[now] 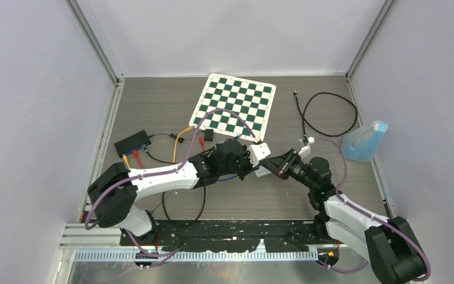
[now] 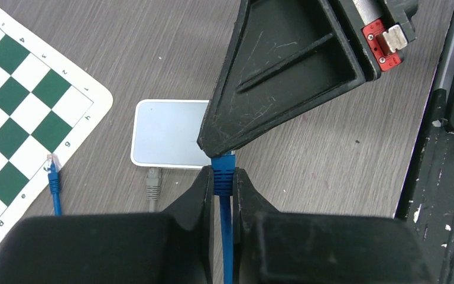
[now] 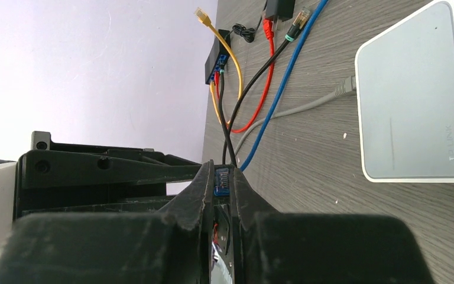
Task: Insert the plug into the switch port
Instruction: Insert the connector into the switch port.
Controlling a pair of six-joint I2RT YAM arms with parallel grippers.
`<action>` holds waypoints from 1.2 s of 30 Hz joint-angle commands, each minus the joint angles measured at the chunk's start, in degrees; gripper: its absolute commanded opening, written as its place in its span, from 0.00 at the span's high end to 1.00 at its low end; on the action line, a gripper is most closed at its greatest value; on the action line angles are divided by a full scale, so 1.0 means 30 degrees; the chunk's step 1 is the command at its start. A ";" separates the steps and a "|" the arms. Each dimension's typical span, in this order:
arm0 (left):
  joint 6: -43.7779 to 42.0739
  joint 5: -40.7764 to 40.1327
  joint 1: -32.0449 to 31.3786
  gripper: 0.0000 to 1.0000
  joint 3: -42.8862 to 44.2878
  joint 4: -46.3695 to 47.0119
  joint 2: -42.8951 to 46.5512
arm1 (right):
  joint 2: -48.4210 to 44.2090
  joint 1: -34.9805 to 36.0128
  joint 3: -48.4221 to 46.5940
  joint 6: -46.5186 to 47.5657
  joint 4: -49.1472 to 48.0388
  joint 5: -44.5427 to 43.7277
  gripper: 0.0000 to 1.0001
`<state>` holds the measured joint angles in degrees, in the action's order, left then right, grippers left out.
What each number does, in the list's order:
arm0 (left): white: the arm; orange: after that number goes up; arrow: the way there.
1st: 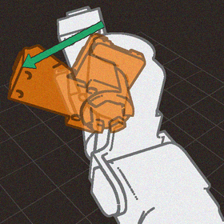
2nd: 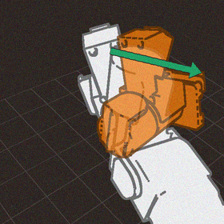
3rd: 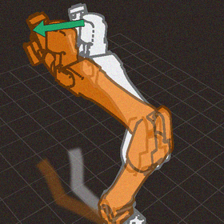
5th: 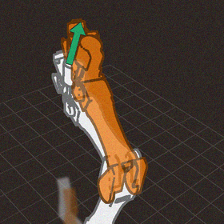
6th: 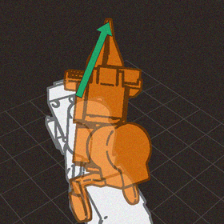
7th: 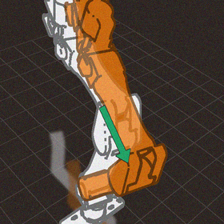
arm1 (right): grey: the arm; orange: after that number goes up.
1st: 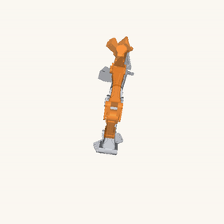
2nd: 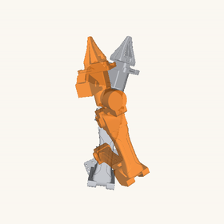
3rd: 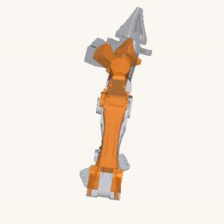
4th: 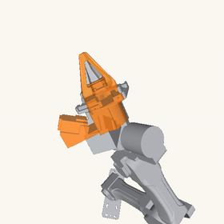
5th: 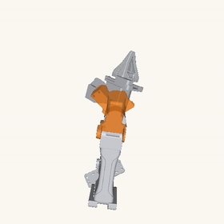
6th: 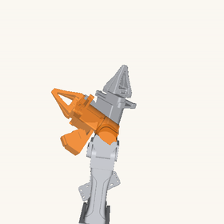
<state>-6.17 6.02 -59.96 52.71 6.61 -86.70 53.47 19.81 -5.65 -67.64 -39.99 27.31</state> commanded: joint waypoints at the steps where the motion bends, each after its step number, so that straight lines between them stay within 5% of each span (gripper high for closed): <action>1: -0.0019 0.0500 -0.0151 1.00 0.0685 0.1067 -0.0053 | -0.0414 0.0078 -0.0109 0.0194 -0.0383 -0.0373 0.91; 3: -0.0105 0.0399 -0.0146 1.00 0.0469 0.1076 0.0029 | -0.0505 0.0083 -0.0160 0.0357 -0.0301 -0.0300 0.87; 8: -0.0239 -0.0727 -0.0155 1.00 -0.0523 0.0969 0.0473 | -0.1646 0.0076 -0.1923 0.2876 0.3549 -0.0556 0.50; 12: -0.0246 -0.1503 -0.0128 1.00 -0.1992 0.1293 0.0849 | -0.3450 -0.0012 -0.4067 0.5721 0.7840 -0.2257 0.38; 17: 0.0344 -0.1832 -0.0131 1.00 -0.3605 0.1986 0.0939 | -0.2093 -0.1143 -0.7336 1.0566 1.1310 -0.2466 0.36; 24: 0.0767 -0.2746 0.0006 1.00 -0.3892 0.2190 0.0057 | 0.4872 -0.1944 -1.1197 1.5140 1.3681 0.0262 0.38; 36: 0.1088 -0.3000 0.0813 1.00 -0.3590 0.2704 -0.1476 | 1.2085 -0.1961 -1.5429 1.7958 1.6755 -0.0027 0.43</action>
<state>-3.57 -1.78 -58.81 40.58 11.05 -89.25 87.57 14.02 -47.83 -18.04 7.94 26.89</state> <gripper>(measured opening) 0.098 0.573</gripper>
